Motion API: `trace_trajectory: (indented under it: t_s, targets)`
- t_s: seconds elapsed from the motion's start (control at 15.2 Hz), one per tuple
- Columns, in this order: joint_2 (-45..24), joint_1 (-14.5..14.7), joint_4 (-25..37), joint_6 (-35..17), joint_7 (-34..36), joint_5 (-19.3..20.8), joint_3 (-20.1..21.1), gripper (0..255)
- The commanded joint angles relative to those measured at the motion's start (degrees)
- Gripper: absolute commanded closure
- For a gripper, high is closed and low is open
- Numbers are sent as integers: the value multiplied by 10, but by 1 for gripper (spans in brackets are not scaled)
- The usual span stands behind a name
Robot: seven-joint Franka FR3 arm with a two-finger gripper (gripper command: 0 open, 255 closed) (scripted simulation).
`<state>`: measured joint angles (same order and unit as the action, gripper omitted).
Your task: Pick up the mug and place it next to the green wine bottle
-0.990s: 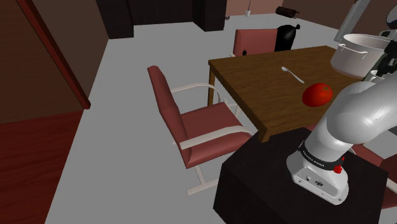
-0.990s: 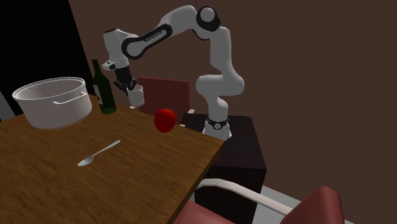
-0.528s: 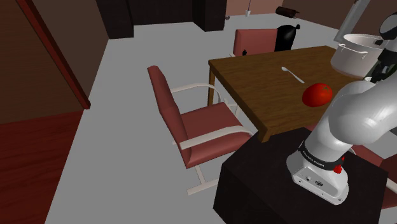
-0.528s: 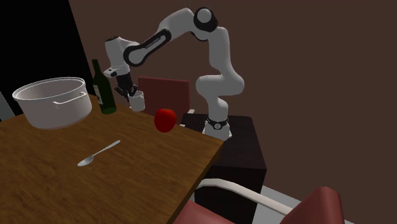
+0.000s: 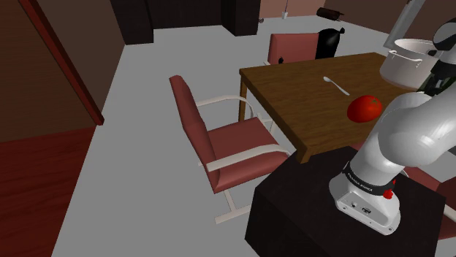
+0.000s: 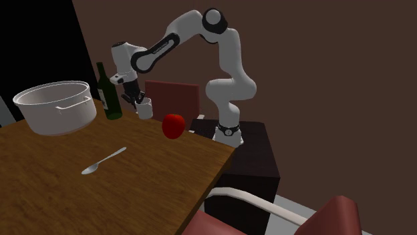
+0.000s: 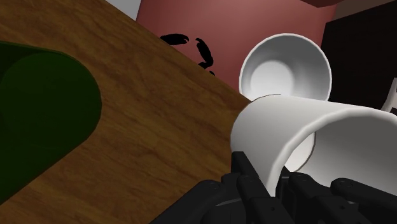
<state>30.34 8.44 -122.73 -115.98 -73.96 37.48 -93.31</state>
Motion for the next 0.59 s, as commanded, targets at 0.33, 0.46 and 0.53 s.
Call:
trace_trajectory:
  t_s: [0.33, 0.46, 0.53]
  targets:
    - [0, 0, 0, 0, 0, 0, 0, 0]
    - [0, 0, 0, 0, 0, 0, 0, 0]
    - [-4, -12, 9, 15, -5, -10, 19, 0]
